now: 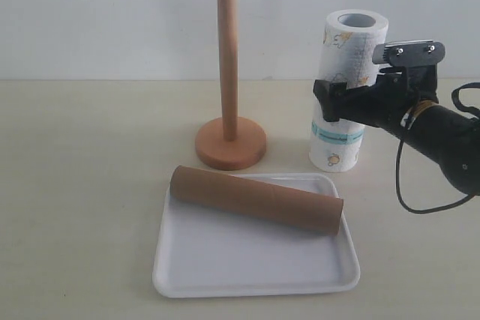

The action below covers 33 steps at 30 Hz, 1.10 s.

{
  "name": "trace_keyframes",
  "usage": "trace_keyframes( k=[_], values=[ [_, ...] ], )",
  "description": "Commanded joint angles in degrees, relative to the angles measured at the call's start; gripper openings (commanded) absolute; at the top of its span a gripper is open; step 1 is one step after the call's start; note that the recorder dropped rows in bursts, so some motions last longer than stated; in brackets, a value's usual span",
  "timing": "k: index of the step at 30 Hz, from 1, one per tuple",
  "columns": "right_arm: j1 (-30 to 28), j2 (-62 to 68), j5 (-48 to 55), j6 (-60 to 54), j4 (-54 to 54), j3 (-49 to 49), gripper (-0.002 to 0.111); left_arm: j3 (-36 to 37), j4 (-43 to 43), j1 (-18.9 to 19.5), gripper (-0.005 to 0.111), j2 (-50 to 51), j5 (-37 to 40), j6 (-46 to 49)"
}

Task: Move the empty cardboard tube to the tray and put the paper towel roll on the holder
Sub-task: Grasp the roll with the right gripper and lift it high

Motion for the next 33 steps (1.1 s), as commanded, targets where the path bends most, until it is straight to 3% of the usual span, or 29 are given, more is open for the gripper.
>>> trace_keyframes(
  k=[1, 4, 6, 9, 11, 12, 19, 33],
  values=[
    [0.07, 0.44, -0.3, -0.59, -0.41, -1.24, 0.104, 0.22, -0.44, -0.37, 0.005, -0.19, -0.14, 0.16],
    [0.07, 0.44, -0.29, -0.59, -0.3, -1.21, 0.097, 0.22, -0.44, -0.37, 0.005, -0.19, -0.14, 0.16],
    [0.07, 0.44, -0.14, -0.59, -0.3, -1.21, 0.081, 0.22, -0.44, -0.37, 0.005, -0.19, -0.14, 0.16],
    [0.07, 0.44, 2.49, -0.27, -0.41, -1.21, 0.041, 0.22, -0.44, -0.37, 0.005, -0.19, -0.14, 0.16],
    [0.07, 0.44, 4.45, -0.12, -0.41, -1.21, 0.007, 0.22, -0.44, -0.37, 0.005, -0.19, -0.14, 0.16],
    [0.07, 0.44, 5.05, 0.06, -0.24, -1.21, 0.0, 0.22, -0.44, -0.37, 0.005, -0.19, -0.14, 0.16],
    [0.07, -1.88, 1.42, -0.19, -4.9, -1.21, 0.001, 0.22, -0.44, -0.37, 0.005, -0.19, -0.14, 0.16],
    [0.07, -27.16, 5.56, 4.19, -9.42, -4.5, 0.001, 0.22, -0.44, -0.37, 0.005, -0.19, -0.14, 0.16]
  ],
)
